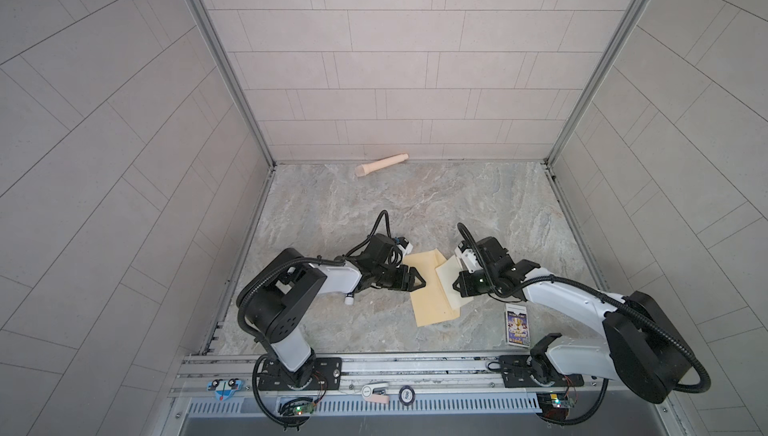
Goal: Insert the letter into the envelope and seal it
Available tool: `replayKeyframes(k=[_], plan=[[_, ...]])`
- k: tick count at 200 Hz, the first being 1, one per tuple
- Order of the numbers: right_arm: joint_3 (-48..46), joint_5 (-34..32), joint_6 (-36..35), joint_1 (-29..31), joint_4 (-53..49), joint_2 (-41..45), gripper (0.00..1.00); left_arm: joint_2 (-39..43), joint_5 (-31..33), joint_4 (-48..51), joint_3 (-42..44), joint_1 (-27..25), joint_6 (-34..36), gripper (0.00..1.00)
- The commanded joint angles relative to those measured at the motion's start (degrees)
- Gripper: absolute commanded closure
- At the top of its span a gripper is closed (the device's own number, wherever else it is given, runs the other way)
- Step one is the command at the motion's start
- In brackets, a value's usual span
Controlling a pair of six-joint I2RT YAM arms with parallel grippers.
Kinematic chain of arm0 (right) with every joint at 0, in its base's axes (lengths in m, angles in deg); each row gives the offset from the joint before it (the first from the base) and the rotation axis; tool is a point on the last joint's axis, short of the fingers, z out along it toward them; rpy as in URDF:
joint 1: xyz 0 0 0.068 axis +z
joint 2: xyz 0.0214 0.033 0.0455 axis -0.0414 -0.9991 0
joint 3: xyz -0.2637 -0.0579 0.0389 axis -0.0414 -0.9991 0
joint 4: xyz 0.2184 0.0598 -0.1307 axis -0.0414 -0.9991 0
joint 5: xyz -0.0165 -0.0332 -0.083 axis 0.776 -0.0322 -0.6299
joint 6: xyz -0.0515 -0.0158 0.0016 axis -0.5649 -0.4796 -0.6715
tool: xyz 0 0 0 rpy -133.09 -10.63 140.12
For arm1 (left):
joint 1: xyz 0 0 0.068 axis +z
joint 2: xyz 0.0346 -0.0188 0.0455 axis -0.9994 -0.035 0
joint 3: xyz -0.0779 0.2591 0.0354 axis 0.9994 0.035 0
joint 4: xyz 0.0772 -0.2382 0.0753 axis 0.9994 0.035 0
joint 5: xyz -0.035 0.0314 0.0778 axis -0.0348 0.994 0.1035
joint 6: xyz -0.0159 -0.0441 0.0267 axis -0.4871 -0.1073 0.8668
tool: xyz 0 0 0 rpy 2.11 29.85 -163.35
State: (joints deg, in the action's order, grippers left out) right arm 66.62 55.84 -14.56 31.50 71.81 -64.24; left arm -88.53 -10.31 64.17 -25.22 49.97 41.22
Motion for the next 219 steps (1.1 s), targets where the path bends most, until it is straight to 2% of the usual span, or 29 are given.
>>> replayKeyframes(k=[1,17,79,129,176,219], plan=[[-2.2,-2.4,4.5,0.4,5.9,0.8,1.0,-3.2,2.2,7.5,2.7,-0.6,0.3,0.35],[-2.4,-2.5,5.3,0.6,5.9,0.5,1.0,-3.3,2.2,7.5,2.7,-0.8,0.1,0.35],[-0.4,-9.9,11.2,1.7,2.1,2.9,1.0,-1.2,2.9,5.1,6.3,-1.4,-2.1,0.35],[-1.3,-8.9,12.7,4.5,6.2,-1.6,1.0,-1.5,2.5,2.7,7.6,-1.5,-3.0,0.35],[-1.1,-10.8,14.5,4.5,4.0,-0.9,1.0,-0.4,2.4,1.8,8.9,-1.7,-3.7,0.35],[1.5,-9.3,13.8,5.2,4.2,-3.4,1.0,0.6,2.7,1.2,9.7,-1.8,-4.0,0.36]])
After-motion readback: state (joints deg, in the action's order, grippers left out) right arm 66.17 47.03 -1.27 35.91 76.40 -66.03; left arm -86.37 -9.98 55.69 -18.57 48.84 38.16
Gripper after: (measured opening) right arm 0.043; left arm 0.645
